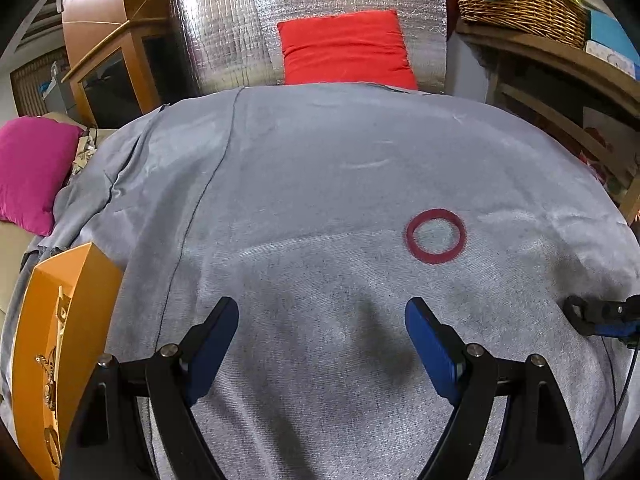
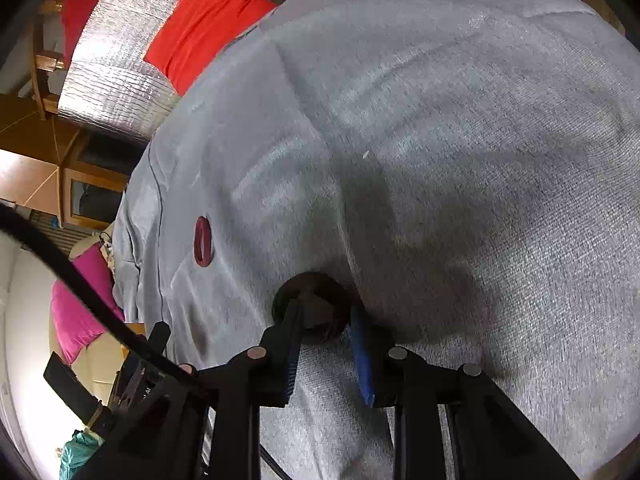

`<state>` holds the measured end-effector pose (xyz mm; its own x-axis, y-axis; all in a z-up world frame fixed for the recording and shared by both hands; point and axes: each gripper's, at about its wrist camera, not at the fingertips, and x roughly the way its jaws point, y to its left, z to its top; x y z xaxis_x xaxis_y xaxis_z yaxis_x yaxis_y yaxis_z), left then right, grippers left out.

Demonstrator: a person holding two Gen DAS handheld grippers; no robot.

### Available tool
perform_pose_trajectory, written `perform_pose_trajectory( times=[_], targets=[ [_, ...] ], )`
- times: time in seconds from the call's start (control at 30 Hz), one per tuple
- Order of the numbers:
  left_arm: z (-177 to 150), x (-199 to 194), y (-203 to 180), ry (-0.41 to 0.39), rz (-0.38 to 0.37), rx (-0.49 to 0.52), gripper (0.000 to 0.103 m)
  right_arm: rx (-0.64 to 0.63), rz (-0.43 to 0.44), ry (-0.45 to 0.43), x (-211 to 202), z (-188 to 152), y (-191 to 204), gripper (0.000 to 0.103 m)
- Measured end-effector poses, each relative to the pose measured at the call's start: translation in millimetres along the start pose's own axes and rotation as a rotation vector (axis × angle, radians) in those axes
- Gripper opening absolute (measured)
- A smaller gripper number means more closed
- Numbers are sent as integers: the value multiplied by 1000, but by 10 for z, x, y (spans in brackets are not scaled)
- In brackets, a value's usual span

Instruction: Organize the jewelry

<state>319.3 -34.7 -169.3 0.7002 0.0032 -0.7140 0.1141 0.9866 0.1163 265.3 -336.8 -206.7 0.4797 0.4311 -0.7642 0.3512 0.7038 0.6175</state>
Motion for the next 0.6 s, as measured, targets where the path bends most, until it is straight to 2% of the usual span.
perform_pose_trajectory(
  times=[0.1, 0.17, 0.23, 0.6],
  targets=[
    [22, 35, 0, 4, -5, -13, 86, -20, -18, -23, 2, -7, 41, 13],
    [39, 63, -7, 7, -10, -21, 86, -38, -24, -48, 2, 9, 94, 12],
    [61, 93, -17, 8, -15, -26, 86, -64, -43, -78, -1, 19, 152, 12],
    [239, 272, -264, -13, -57, -16, 86, -95, -79, -108, 123, 161, 239, 12]
  ],
)
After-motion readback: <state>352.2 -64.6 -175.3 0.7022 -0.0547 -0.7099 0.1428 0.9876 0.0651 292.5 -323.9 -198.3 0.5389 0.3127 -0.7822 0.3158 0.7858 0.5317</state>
